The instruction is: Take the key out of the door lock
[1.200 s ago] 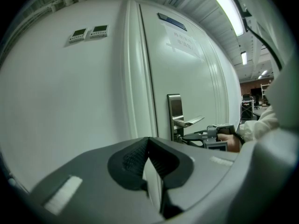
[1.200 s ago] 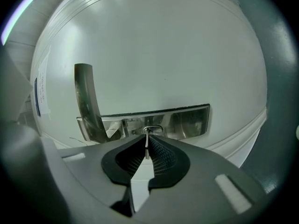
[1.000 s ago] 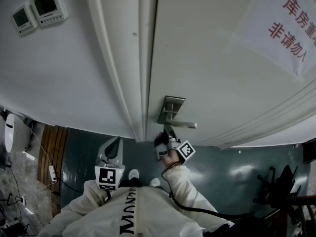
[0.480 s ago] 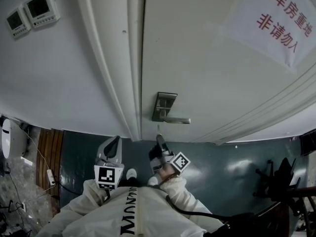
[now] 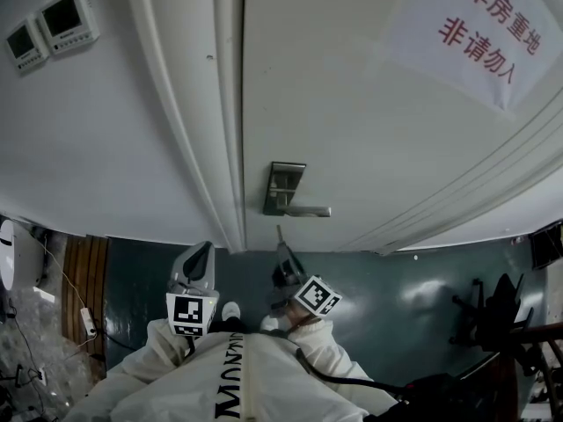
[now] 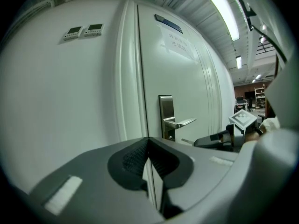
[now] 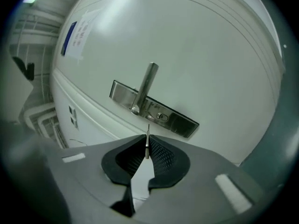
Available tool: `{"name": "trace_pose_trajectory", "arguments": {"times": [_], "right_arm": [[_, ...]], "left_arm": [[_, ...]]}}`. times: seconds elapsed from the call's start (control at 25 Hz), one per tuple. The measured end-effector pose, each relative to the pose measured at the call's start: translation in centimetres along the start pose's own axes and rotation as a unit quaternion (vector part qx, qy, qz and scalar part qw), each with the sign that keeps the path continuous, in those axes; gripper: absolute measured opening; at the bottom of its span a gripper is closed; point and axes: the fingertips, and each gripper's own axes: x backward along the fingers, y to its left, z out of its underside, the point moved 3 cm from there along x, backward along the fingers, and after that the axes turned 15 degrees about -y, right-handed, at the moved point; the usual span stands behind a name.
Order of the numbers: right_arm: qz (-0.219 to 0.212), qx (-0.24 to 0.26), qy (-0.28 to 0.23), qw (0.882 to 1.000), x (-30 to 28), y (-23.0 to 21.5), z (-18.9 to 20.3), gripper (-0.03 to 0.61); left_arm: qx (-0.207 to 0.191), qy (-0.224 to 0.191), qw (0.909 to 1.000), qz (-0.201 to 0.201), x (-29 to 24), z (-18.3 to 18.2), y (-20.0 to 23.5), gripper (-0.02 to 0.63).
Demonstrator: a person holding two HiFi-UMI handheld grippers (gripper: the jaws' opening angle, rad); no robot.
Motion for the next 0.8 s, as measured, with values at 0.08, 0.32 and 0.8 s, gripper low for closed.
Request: {"name": "trace_pose_trajectory", "arguments": {"times": [0.08,0.32,0.8], "right_arm": [[0.0,0.062,0.003,0.998,0.1,0.5,-0.5,0.023],[0.002,0.224,0.001,0.975,0.6,2.7,-2.1,0.023],[-0.002,0.452,-0.009,0.892,1.8,6.7,-4.3,0.023]], "left_arm": [[0.001,0.0,1.0,0.001,-0.1,0.0,0.0,0.0],[0.003,-0.002,1.0,0.004,-0.5,0.1,0.0,0.0],[0.004,-0.005,0.9999,0.016,-1.8,-0.1,-1.1,0.0]]}}
